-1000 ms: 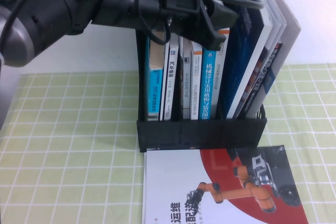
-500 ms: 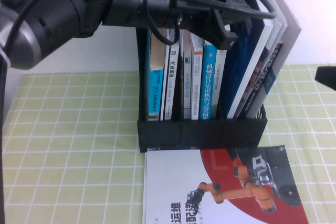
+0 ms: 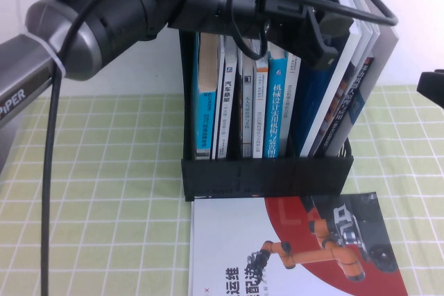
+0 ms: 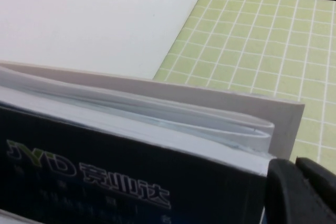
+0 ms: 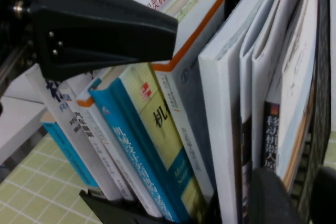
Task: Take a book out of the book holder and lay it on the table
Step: Hold the bookshelf
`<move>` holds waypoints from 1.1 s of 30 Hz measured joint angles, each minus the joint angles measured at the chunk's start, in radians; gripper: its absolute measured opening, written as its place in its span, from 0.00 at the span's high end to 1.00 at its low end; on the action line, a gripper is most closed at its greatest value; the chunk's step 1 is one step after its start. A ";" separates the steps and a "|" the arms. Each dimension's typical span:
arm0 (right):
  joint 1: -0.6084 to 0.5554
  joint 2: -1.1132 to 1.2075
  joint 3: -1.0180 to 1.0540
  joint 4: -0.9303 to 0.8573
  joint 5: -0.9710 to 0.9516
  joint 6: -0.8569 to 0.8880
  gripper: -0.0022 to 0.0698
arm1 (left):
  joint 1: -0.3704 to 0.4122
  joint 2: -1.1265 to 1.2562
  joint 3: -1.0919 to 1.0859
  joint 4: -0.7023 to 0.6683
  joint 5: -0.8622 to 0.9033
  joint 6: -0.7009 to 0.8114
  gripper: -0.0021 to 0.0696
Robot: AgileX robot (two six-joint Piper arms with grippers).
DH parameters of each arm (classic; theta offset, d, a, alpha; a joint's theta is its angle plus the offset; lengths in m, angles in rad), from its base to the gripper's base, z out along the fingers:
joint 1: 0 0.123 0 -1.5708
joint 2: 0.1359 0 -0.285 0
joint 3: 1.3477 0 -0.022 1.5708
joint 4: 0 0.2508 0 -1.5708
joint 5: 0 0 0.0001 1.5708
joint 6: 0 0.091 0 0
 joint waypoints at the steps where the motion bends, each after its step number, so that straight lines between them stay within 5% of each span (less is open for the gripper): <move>1: 0.000 0.000 0.000 -0.004 0.000 0.000 0.70 | 0.000 0.000 0.000 0.013 0.000 -0.005 0.97; 33: 0.070 0.247 -0.111 0.081 0.010 -0.246 0.56 | 0.002 0.022 -0.002 0.101 -0.006 -0.046 0.97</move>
